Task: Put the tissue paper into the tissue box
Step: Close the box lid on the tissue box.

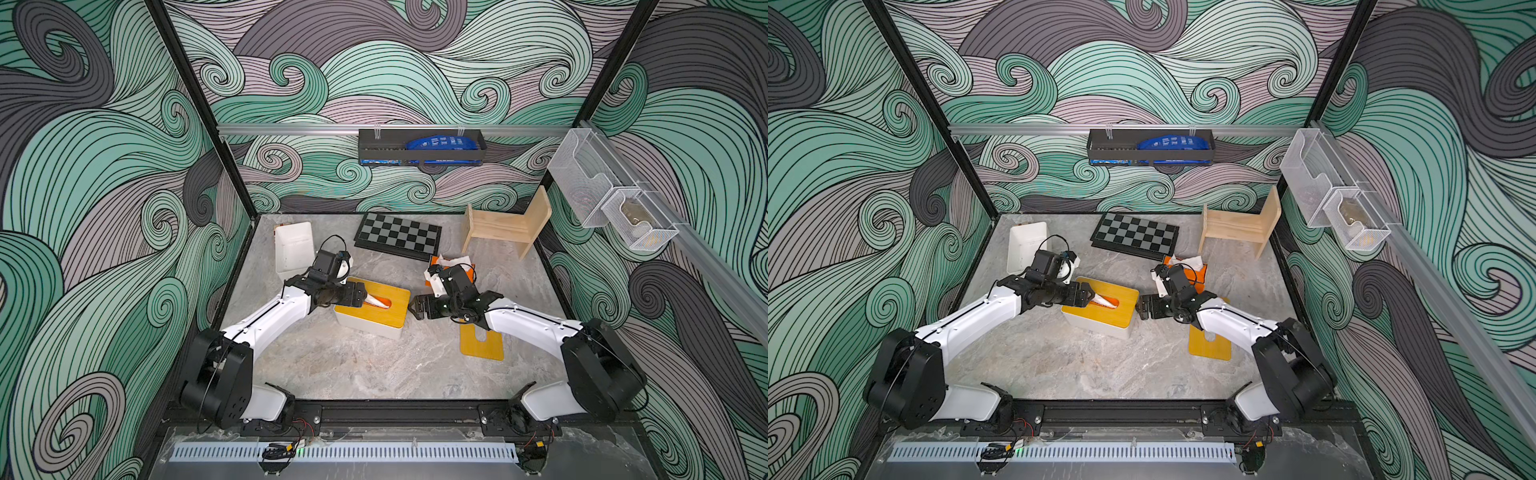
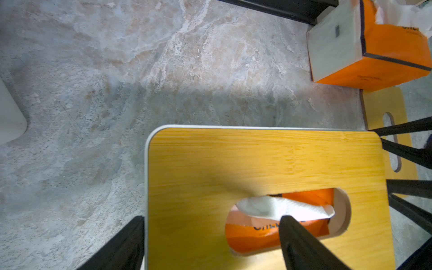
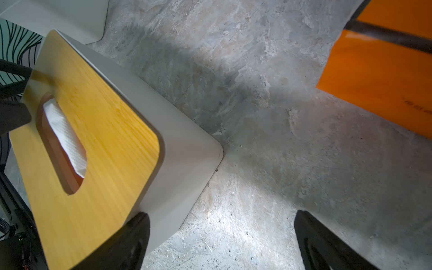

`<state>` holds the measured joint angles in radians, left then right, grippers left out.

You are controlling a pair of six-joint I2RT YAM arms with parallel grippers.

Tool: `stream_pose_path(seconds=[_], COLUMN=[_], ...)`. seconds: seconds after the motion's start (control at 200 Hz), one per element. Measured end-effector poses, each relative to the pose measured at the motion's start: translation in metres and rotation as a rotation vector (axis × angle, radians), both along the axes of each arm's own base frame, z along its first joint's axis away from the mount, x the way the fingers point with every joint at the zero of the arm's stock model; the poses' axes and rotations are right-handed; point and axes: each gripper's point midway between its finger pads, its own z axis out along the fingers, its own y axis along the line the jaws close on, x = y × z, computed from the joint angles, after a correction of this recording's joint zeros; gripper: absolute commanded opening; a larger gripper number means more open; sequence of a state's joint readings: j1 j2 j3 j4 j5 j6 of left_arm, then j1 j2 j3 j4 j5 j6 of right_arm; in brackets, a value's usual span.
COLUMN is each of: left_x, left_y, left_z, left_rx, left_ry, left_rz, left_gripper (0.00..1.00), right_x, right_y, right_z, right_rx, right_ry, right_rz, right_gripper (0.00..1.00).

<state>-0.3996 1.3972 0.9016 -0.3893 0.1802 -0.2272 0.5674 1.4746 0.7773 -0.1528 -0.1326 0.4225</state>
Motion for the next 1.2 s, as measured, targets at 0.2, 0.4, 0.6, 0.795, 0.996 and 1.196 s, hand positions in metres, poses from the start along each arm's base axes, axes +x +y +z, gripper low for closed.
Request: stream_pose_path(seconds=[0.2,0.4,0.6,0.795,0.996,1.196], left_x=[0.0,0.0,0.001,0.003,0.004,0.004], left_y=[0.0,0.0,0.001,0.002,0.002,0.002], left_z=[0.0,0.0,0.007,0.02,0.02,0.02], left_rx=[0.0,0.001,0.0,-0.011,-0.01,-0.011], left_ry=[0.0,-0.002,-0.025,-0.068,-0.072,-0.071], left_rz=[-0.001,0.0,0.007,0.013,0.014,0.014], left_gripper=[0.91,0.91,0.92,0.93,0.93,0.93], right_x=[0.0,0.003,0.01,0.01,0.01,0.013], right_y=[-0.001,-0.004,-0.005,-0.005,-0.005,-0.002], right_z=[-0.007,0.006,0.023,0.025,0.024,0.026], right_rx=[-0.024,-0.049,-0.053,-0.055,-0.059,-0.055], right_ry=[0.021,-0.011,-0.062,-0.067,-0.063,-0.061], right_rz=[-0.004,0.006,0.013,0.02,0.024,0.027], right_gripper=[1.0,1.0,1.0,1.0,1.0,1.0])
